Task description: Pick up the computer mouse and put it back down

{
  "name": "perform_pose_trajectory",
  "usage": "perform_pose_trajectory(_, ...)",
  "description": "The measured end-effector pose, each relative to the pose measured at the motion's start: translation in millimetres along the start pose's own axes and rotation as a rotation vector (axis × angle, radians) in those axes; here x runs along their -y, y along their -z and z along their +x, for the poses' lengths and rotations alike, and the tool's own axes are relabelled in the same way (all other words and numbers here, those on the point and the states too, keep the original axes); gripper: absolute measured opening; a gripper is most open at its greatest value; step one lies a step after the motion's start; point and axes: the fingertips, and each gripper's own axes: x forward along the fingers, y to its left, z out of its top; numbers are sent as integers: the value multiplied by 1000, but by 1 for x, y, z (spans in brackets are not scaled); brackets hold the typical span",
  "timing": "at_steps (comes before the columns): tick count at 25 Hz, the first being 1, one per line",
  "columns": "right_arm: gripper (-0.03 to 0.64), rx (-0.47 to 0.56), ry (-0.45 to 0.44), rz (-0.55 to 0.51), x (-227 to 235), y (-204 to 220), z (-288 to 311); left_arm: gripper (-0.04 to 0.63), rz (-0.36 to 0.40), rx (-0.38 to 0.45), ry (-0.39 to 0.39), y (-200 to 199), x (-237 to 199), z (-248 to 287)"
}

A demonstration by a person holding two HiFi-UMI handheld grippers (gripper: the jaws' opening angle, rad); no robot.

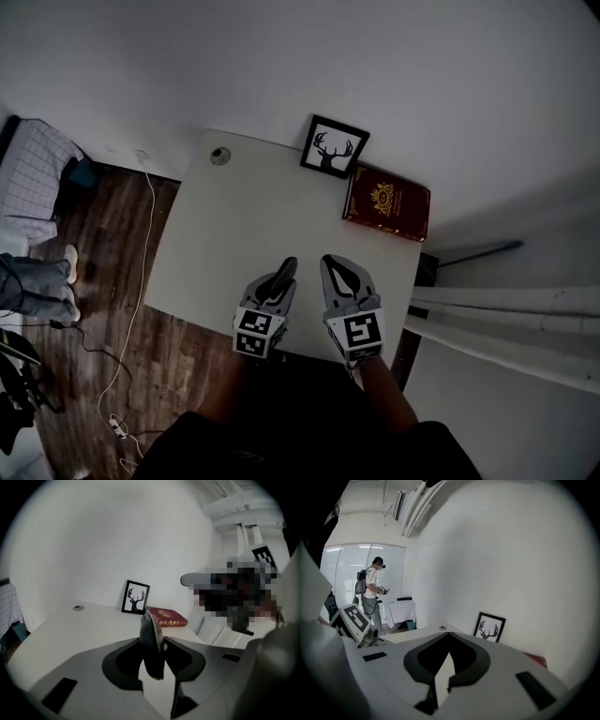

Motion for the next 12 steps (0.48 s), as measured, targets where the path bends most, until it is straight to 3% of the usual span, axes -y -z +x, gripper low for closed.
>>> perform_pose_trajectory(9, 20, -26, 78, 29, 34, 18, -16, 127, -5, -97, 45, 17, 0, 56)
perform_pose_trajectory(12, 20, -32, 88, 87, 38, 21, -18, 127, -8, -117, 55, 23, 1, 71)
